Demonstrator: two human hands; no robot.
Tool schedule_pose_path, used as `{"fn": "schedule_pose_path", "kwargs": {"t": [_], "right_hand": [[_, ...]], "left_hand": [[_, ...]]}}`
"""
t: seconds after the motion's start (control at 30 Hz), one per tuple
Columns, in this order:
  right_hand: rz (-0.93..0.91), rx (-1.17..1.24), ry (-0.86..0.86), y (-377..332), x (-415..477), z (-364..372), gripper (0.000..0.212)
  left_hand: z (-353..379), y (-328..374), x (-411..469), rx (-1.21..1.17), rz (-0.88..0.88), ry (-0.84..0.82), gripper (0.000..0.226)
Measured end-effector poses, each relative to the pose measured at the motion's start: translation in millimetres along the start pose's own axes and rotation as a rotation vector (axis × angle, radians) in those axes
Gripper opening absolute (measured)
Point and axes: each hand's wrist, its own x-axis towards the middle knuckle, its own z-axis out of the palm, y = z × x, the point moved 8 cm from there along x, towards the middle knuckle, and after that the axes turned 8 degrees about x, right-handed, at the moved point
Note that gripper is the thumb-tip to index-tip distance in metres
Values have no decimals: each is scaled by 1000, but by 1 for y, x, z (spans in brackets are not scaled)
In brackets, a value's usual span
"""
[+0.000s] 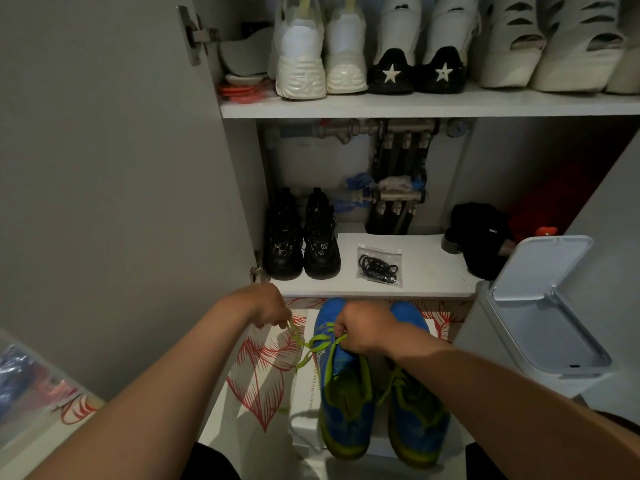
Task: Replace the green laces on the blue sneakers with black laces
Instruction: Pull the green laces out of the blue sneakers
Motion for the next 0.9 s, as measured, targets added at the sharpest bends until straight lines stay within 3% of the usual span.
{"fn": "schedule_pose_path", "kwargs": {"t": [0.1,0.4,0.53,0.67,0.8,0.9], "right_hand": [[-22,-99,34,-5,2,1,17],[-76,-19,34,-5,5,5,8],[-27,166,75,2,3,1,7],[151,346,222,34,-2,-17,14],[225,245,166,52,-5,-16,5],[147,253,102,38,-5,-14,28]], "left_hand": [[15,11,0,43,25,-108,33],[35,75,2,-85,297,-72,27],[46,81,7,-32,258,-67,38],[53,82,8,-97,170,-117,36],[55,83,8,-212,166,-159,39],[50,84,10,-153,211,-113,41]]}}
